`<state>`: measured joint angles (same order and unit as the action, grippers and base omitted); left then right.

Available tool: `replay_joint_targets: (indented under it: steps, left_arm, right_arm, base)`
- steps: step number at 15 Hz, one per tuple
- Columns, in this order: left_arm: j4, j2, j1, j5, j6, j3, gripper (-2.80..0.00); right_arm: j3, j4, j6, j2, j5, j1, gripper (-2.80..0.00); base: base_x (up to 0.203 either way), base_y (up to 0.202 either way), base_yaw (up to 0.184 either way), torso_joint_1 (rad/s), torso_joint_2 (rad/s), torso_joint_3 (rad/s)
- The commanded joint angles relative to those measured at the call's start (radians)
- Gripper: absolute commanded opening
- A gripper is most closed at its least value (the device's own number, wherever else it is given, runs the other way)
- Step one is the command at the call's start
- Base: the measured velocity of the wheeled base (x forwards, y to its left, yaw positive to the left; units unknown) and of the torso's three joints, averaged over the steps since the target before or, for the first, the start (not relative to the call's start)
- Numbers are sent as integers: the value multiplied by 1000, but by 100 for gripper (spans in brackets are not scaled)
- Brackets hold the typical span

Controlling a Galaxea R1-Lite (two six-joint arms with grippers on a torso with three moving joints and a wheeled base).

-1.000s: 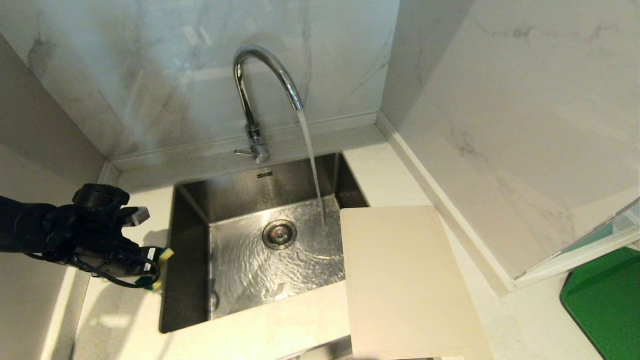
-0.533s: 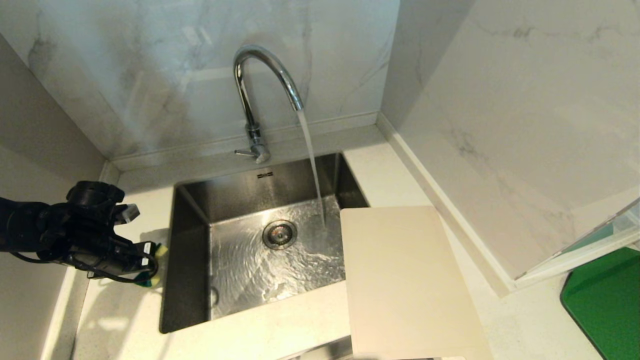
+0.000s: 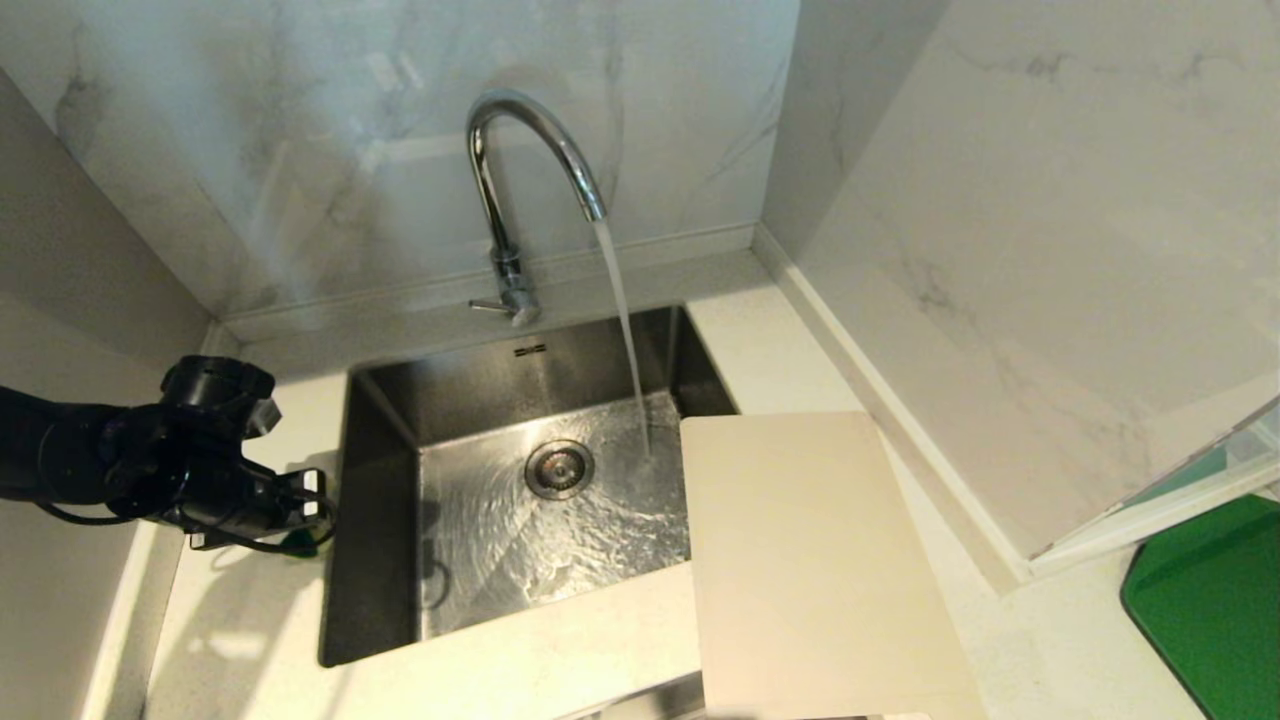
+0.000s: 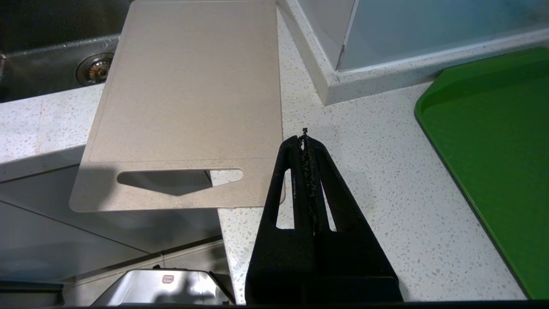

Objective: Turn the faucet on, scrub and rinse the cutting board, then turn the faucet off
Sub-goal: Put down the cleaning cloth

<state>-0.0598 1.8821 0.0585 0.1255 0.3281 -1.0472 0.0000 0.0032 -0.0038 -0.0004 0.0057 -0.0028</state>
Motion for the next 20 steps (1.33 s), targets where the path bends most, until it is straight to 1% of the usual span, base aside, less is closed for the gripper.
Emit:
replay_joint_targets:
  steps: [1, 6, 11, 12, 16, 18, 20]
  left_arm:
    - [1, 11, -33, 0, -5, -2, -280]
    - [2, 41, -112, -3, -35, -9, -280]
    - [3, 58, -121, -6, -32, -9, -280]
    - [6, 55, -120, -9, -32, -8, 0]
    - [8, 21, -134, -25, -32, 6, 0]
    - [5, -24, -136, -52, -31, 15, 0]
    - [-1, -80, -136, -66, -31, 18, 0]
  right_arm:
    - [0, 0, -1, 0, 0, 0, -280]
    - [0, 0, -1, 0, 0, 0, -280]
    - [0, 0, -1, 0, 0, 0, -280]
    - [0, 0, -1, 0, 0, 0, -280]
    - [0, 0, -1, 0, 0, 0, -280]
    - [0, 0, -1, 0, 0, 0, -280]
    - [0, 0, -1, 0, 0, 0, -280]
  base:
    - [0, 0, 0, 0, 0, 0]
    - [0, 0, 0, 0, 0, 0]
    - [0, 0, 0, 0, 0, 0]
    - [0, 0, 0, 0, 0, 0]
    - [0, 0, 0, 0, 0, 0]
    - [0, 0, 0, 0, 0, 0]
    - [0, 0, 0, 0, 0, 0]
